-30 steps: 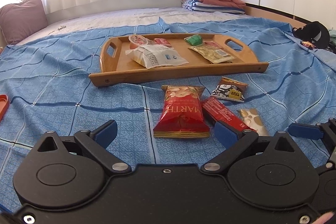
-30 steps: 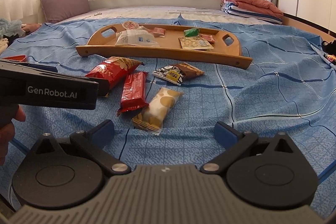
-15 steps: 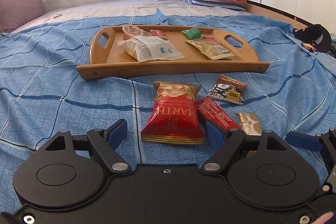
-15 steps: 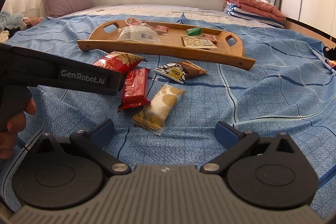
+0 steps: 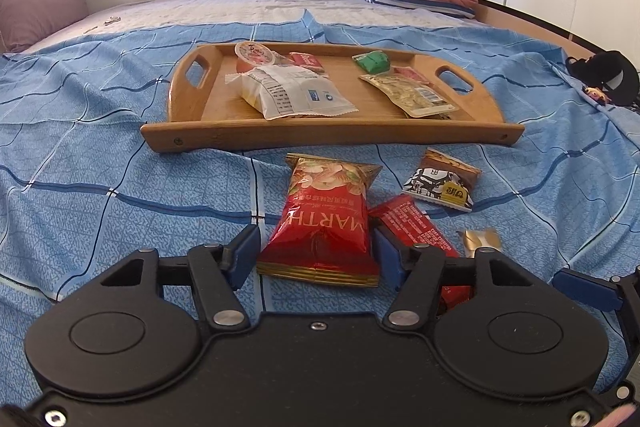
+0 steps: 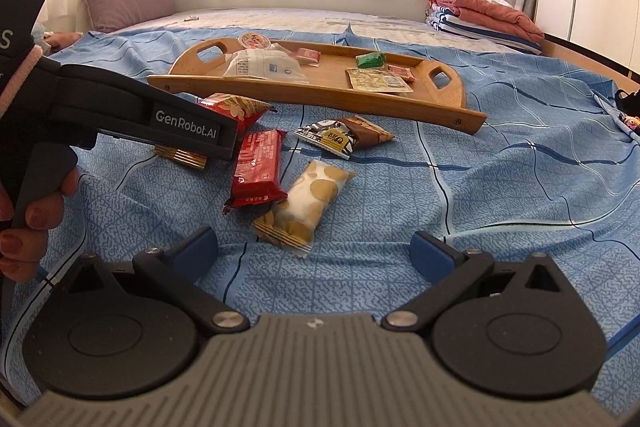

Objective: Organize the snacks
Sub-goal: 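Lower the left tool onto the red MARTH chips bag and close it, then grasp the beige wafer packet with the right tool while the left tool holds the chips bag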

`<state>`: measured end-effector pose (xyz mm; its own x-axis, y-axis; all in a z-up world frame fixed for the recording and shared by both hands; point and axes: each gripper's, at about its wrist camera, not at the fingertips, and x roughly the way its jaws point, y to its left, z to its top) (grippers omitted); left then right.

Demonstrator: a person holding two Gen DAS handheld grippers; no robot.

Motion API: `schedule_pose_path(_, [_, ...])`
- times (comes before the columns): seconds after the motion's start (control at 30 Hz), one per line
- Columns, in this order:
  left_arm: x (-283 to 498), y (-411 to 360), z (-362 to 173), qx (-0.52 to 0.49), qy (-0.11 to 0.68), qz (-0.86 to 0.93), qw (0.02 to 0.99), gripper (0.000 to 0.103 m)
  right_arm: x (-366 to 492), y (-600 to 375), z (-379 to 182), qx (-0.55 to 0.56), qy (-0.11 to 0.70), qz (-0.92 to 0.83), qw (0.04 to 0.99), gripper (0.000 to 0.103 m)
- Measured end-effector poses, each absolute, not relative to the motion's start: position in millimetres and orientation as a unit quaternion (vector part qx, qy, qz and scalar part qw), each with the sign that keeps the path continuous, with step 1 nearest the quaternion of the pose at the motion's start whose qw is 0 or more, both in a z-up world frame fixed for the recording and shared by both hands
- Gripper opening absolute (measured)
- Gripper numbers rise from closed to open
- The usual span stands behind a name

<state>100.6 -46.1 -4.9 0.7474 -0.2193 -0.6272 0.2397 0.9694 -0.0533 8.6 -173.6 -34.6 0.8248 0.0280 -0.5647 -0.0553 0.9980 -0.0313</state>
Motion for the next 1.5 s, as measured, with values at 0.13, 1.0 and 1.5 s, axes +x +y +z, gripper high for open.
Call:
schedule_pose_path(0.13, [100.4, -46.7, -5.2, 0.016, 0.331, -0.121, 0.936, 0.060, 8.8, -173.5, -34.7, -0.023, 0.295, 0.022, 0.955, 0.103])
schedule_pose_path(1.0, [93.3, -37.8, 12.3, 0.046, 0.319, -0.089, 0.943, 0.048, 3.1, -172.6, -20.1, -0.002, 0.292, 0.019, 0.956, 0.078])
schedule_pose_path(1.5, [60.2, -7.7, 18.1, 0.021, 0.329, -0.076, 0.941, 0.049, 3.1, -176.3, -11.7, 0.002, 0.288, -0.021, 0.957, 0.052])
